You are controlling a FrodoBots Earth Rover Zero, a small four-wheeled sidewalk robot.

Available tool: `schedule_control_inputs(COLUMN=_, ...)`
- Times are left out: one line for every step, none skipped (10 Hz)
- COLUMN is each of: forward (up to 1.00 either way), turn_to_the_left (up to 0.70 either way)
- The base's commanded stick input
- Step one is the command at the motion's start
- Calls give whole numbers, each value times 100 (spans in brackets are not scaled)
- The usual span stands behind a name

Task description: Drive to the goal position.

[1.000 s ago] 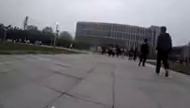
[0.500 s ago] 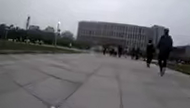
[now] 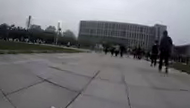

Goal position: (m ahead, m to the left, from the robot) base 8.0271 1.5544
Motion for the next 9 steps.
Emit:
schedule_control_inputs(forward=85, turn_to_the_left=-34)
schedule_control_inputs(forward=85, turn_to_the_left=-34)
schedule_control_inputs(forward=85, turn_to_the_left=-34)
schedule_control_inputs(forward=85, turn_to_the_left=-34)
schedule_control_inputs(forward=85, turn_to_the_left=-34)
schedule_control_inputs(forward=85, turn_to_the_left=-15)
schedule_control_inputs(forward=85, turn_to_the_left=-4)
schedule_control_inputs(forward=85, turn_to_the_left=-4)
schedule_control_inputs(forward=85, turn_to_the_left=-4)
